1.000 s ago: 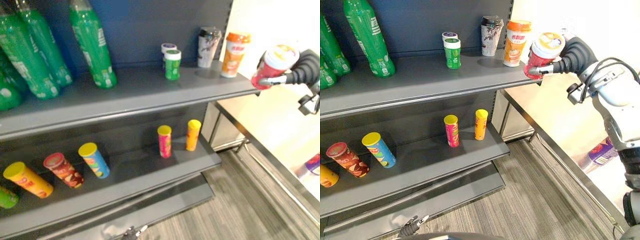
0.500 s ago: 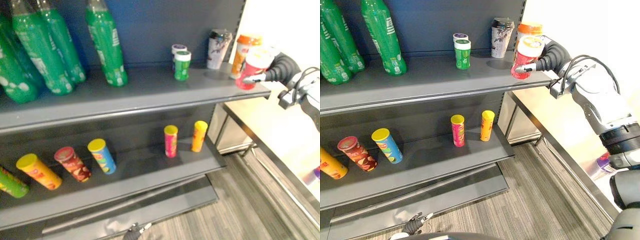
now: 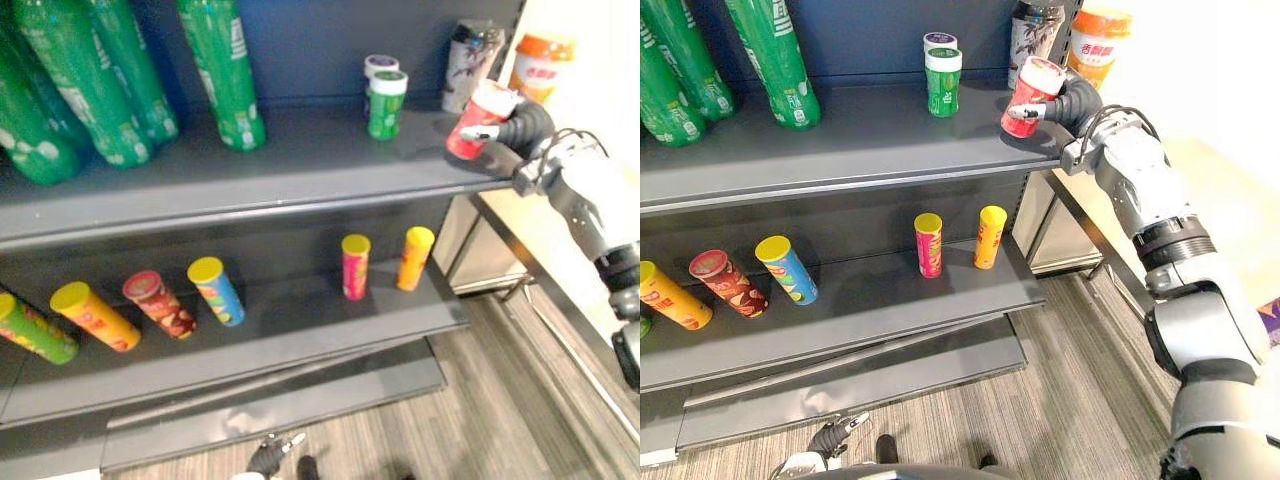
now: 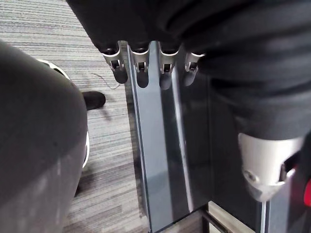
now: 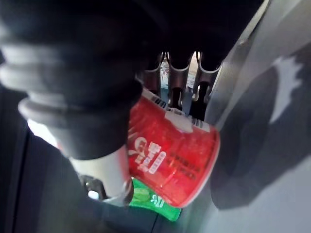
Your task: Put the gum and the chips on the shelf.
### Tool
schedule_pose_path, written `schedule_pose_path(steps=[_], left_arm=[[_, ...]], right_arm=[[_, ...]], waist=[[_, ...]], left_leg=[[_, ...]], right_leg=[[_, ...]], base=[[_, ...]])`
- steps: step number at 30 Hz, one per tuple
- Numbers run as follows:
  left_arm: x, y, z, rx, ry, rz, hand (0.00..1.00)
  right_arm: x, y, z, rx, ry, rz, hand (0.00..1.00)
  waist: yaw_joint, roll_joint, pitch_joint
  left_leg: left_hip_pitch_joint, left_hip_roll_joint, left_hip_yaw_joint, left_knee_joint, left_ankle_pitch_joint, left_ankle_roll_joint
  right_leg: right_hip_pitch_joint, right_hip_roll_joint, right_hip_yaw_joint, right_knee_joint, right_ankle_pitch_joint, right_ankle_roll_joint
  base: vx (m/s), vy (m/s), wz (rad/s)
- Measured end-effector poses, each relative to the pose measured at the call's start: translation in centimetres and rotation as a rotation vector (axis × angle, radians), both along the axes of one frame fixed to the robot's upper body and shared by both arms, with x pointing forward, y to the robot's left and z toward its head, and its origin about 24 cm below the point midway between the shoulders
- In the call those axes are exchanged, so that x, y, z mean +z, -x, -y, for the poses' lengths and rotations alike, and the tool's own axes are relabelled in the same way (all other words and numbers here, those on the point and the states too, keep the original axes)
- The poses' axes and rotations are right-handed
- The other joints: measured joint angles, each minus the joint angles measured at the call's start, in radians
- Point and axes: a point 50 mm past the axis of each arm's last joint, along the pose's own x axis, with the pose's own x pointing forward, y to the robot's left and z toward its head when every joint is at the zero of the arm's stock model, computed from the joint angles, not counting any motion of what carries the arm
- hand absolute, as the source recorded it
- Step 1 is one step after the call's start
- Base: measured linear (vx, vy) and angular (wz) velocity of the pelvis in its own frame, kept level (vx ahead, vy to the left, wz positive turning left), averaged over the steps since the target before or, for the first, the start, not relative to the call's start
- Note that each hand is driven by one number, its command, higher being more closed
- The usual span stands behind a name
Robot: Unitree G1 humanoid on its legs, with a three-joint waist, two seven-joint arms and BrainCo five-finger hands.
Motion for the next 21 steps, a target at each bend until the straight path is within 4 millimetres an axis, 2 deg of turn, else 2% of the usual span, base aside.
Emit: schedule_pose_path(steps=[6, 7, 16, 21], left_arm=[[0.1, -0.4, 0.0, -0.002, -0.001, 0.012, 0.0], [0.1, -0.5, 0.1, -0.003, -0.002, 0.017, 0.0], [0.4, -1.7, 0.3, -0.02, -0.015, 0.042, 0.0], [0.4, -1.8, 0.3, -0.031, -0.017, 0.044, 0.0]], right_arm=[[0.2, -1.0, -1.8, 0.011, -0.028, -0.003, 1.0], [0.9, -1.0, -1.9, 0.011, -0.035, 0.017, 1.0], [2.7, -1.2, -1.8, -0.038, -0.032, 0.065, 1.0], [2.7, -1.6, -1.9, -0.06, -0.031, 0.065, 1.0]], waist=[[0.005, 0.004, 0.018], [0.005, 0.006, 0.026], [0.02, 0.012, 0.073], [0.022, 0.01, 0.075]], left_leg=[[-0.004, 0.01, -0.005, 0.0, 0.003, -0.002], [-0.004, 0.011, -0.006, 0.0, 0.005, -0.003], [-0.006, 0.023, -0.006, 0.0, 0.008, -0.01], [-0.006, 0.03, -0.007, 0.0, 0.006, -0.017]], right_leg=[[0.0, 0.01, -0.005, -0.001, 0.002, -0.003], [-0.001, 0.011, -0.005, -0.001, 0.002, -0.003], [-0.01, 0.018, -0.004, 0.015, -0.004, -0.013], [-0.012, 0.022, -0.005, 0.016, -0.008, -0.017]], base=[[0.05, -0.023, 0.01], [0.0, 0.0, 0.0], [0.0, 0.0, 0.0], [0.0, 0.0, 0.0]])
